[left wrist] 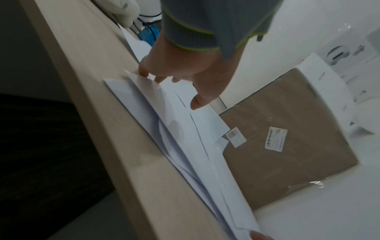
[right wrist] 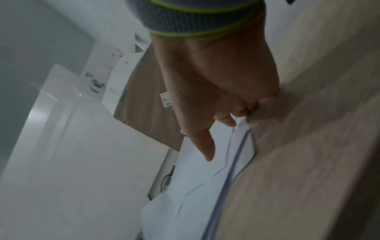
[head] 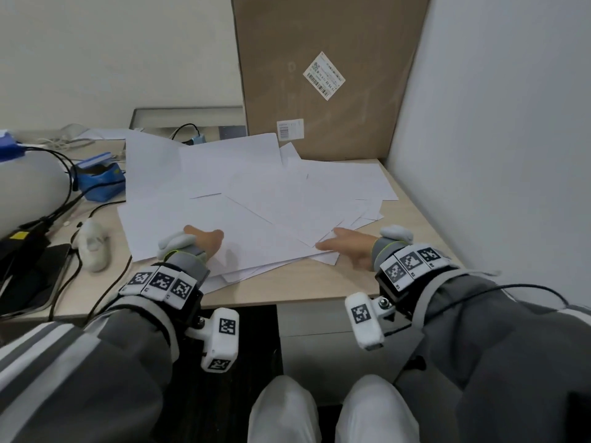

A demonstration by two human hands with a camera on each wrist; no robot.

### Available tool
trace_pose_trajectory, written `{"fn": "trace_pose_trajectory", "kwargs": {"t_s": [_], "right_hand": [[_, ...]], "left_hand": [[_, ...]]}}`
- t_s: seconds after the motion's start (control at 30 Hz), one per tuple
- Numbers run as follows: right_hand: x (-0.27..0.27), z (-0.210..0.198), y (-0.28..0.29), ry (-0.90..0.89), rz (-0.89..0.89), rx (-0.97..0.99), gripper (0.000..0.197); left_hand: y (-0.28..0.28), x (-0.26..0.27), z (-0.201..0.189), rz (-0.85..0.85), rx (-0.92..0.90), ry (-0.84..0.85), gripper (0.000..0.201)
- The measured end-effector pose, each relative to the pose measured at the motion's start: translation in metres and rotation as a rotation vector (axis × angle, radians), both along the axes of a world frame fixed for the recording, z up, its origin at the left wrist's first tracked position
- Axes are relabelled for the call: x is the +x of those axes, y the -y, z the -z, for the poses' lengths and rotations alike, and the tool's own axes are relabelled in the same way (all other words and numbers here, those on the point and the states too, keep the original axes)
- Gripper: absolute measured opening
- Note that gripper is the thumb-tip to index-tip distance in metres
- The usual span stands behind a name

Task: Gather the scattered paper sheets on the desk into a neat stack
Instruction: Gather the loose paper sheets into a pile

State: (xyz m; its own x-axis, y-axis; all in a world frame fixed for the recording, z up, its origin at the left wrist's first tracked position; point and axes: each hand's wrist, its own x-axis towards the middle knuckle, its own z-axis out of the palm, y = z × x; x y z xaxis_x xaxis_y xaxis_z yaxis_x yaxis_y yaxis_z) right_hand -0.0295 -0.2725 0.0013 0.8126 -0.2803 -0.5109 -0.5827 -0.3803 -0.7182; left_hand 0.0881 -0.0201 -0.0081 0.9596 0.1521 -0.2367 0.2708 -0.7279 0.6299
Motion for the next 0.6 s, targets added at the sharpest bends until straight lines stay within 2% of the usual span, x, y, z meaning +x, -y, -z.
{"fn": "trace_pose_trajectory", "kwargs": {"t_s": [0.03, 0.07, 0.1, 0.17, 0.23, 0.27, 0.3, 0.37, 0.43, 0.5, 0.6], "right_hand": [[0.003, 0.000, -0.007, 0.018, 0.011, 0.101, 0.086], [0.006, -0.002, -0.013, 0.037, 0.020, 0.150, 0.087], [0.009, -0.001, -0.018, 0.051, 0.026, 0.173, 0.087], [0.013, 0.001, -0.023, 0.087, 0.042, 0.224, 0.086], [0.015, 0.003, -0.023, 0.107, 0.083, 0.284, 0.083], [0.015, 0.004, -0.022, 0.115, 0.101, 0.303, 0.082], [0.015, 0.005, -0.022, 0.119, 0.108, 0.320, 0.081], [0.014, 0.006, -0.021, 0.123, 0.120, 0.331, 0.081], [0.015, 0.009, -0.020, 0.107, 0.144, 0.287, 0.074], [0.013, 0.006, -0.019, 0.089, 0.194, 0.161, 0.062], [0.009, -0.003, -0.009, 0.053, 0.239, -0.036, 0.057]], "left_hand": [[0.005, 0.004, -0.001, -0.028, -0.041, -0.008, 0.045], [0.010, 0.009, -0.001, -0.068, -0.072, -0.031, 0.034], [0.012, 0.010, -0.003, -0.092, -0.115, -0.032, 0.032], [0.011, 0.016, -0.003, -0.146, -0.200, -0.009, 0.043], [0.003, 0.028, 0.006, -0.191, -0.305, 0.042, 0.075], [-0.002, 0.032, 0.010, -0.213, -0.363, 0.060, 0.082], [-0.003, 0.029, 0.006, -0.221, -0.410, 0.050, 0.082], [-0.005, 0.023, 0.007, -0.172, -0.461, -0.075, 0.078], [-0.007, 0.018, 0.009, -0.052, -0.453, -0.195, 0.074], [-0.009, 0.016, 0.010, -0.003, -0.364, -0.199, 0.068], [-0.007, -0.001, -0.009, 0.030, -0.268, -0.188, 0.051]]}}
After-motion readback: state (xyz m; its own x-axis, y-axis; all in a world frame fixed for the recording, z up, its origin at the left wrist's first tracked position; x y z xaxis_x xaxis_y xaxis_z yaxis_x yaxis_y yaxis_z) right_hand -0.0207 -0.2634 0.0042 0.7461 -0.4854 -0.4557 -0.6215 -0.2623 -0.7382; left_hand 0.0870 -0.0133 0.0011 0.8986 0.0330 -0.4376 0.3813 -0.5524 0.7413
